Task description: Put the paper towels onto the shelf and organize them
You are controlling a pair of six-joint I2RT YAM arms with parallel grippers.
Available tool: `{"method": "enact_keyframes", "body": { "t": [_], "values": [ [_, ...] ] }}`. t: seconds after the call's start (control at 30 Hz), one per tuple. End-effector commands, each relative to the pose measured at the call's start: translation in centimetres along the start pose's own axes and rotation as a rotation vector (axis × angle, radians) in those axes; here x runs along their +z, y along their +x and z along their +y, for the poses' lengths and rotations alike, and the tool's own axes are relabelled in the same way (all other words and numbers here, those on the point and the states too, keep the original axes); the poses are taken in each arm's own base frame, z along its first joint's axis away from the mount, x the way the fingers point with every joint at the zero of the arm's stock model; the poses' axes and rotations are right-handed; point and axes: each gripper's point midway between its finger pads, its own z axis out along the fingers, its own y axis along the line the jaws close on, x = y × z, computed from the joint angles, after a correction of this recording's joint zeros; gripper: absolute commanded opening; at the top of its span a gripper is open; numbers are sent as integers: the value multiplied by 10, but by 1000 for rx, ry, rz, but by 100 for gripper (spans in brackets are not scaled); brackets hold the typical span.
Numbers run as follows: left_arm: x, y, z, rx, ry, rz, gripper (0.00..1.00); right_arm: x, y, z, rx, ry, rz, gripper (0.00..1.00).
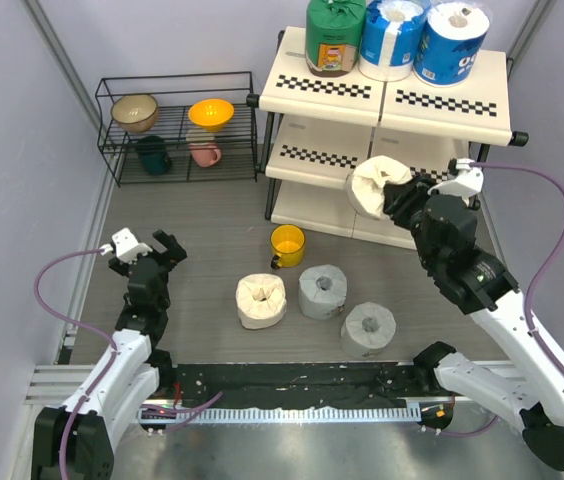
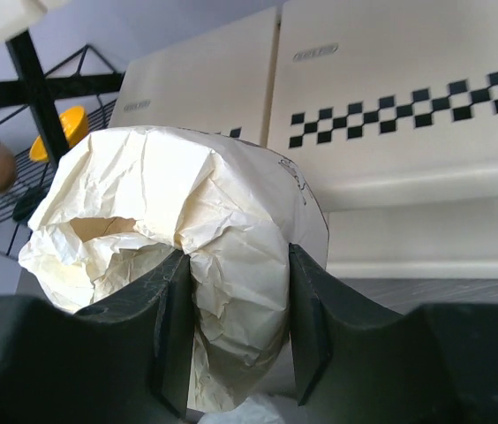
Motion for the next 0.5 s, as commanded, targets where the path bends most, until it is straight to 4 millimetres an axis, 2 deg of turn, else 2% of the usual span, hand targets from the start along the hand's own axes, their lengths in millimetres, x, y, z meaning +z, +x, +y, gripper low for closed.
{"method": "enact_keyframes", "body": {
  "t": [0.0, 0.1, 0.2, 0.3, 0.43, 0.47],
  "values": [
    [0, -11, 0, -32, -9, -41, 100, -4, -54, -12, -6, 130, -169, 36],
    [0, -11, 1, -33, -13, -41, 100, -6, -71, -19, 4, 182, -222, 33],
    [1, -11, 0, -33, -11, -41, 100, -1, -80, -23, 1, 218, -245, 32],
    [0, -11, 1, -32, -13, -40, 100, 6, -83, -26, 13, 232, -254, 32],
    [1, -11, 2, -33, -18, -41, 100, 21, -91, -42, 83, 236, -283, 32],
    [1, -10, 2, -32, -19, -40, 100, 27, -86, -47, 93, 237, -272, 32]
  ]
}}
